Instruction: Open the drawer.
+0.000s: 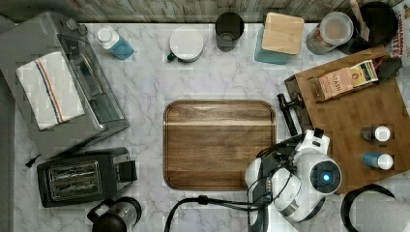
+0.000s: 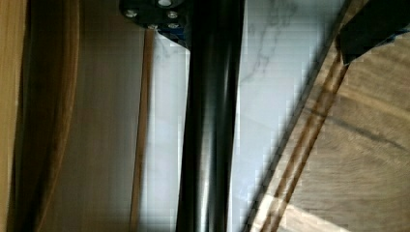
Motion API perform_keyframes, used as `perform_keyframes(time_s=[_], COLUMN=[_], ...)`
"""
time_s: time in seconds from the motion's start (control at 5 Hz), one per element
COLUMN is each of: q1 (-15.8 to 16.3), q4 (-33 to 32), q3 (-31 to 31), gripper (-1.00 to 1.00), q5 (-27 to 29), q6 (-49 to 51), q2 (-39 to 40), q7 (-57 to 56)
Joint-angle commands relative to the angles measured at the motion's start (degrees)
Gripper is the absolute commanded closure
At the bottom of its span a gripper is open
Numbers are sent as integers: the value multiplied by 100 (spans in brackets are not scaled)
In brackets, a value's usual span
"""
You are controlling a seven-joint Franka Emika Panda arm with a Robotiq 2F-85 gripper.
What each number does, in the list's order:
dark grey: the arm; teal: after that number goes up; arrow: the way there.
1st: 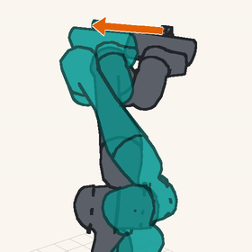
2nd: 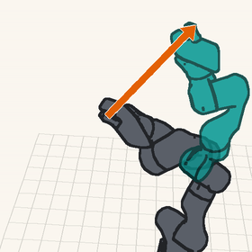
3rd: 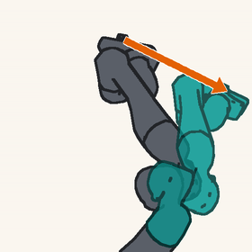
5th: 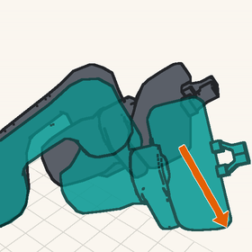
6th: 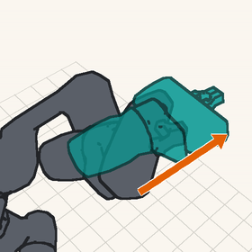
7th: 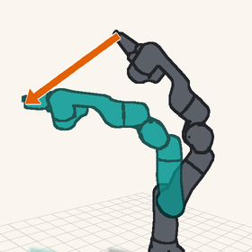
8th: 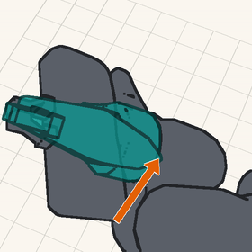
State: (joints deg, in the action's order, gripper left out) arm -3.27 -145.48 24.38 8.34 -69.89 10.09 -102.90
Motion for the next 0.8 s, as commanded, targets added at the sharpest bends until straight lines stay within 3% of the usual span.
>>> perform_keyframes(time_s=[0.2,0.4,0.6,0.8], q1=[119,279,702,873], q4=[32,-6,-405,-862], q3=[-422,-419,-270,-481], gripper=[-100,-100,-100,-100], q5=[790,798,167,102], q6=[476,729,753,450], q2=[-453,-470,-876,-1135], q7=[-1005,-895,149,595])
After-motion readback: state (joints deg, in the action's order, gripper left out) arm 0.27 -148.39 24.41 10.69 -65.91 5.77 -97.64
